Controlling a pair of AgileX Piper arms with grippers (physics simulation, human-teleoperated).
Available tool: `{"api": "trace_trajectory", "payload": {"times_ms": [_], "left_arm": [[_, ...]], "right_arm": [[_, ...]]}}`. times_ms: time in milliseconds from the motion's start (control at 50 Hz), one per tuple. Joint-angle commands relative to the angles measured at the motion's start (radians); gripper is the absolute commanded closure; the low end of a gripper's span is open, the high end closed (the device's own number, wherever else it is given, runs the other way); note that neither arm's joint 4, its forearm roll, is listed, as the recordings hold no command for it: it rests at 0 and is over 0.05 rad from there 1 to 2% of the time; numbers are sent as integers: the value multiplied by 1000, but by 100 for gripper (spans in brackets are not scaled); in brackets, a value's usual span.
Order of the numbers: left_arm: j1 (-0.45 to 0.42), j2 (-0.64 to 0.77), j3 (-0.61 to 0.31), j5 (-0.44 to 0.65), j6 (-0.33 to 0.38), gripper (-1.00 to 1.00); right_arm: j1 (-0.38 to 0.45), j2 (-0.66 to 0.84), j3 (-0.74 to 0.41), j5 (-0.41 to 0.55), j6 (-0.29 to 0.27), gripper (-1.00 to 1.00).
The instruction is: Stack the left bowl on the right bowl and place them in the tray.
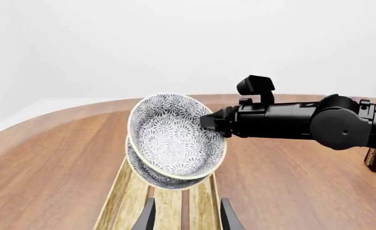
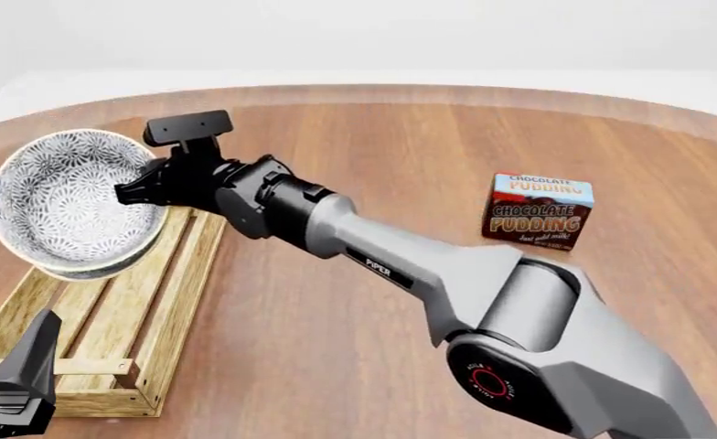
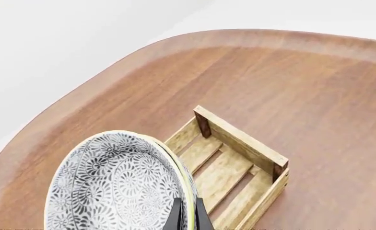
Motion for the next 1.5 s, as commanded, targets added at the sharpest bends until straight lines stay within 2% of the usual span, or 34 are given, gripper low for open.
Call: {"api": "trace_trajectory", "payload": {"times_ms": [20, 340, 800, 1500], "left_arm": [[0, 0, 0, 0, 0, -100], [0, 0, 0, 0, 0, -100], [0, 0, 0, 0, 0, -100], [0, 0, 0, 0, 0, -100]], "right_arm": [[7, -10, 10, -22, 10, 100], [13, 18, 3, -33, 20, 100], [35, 41, 49, -85, 42, 100], [42, 76, 45, -89, 45, 100]]}}
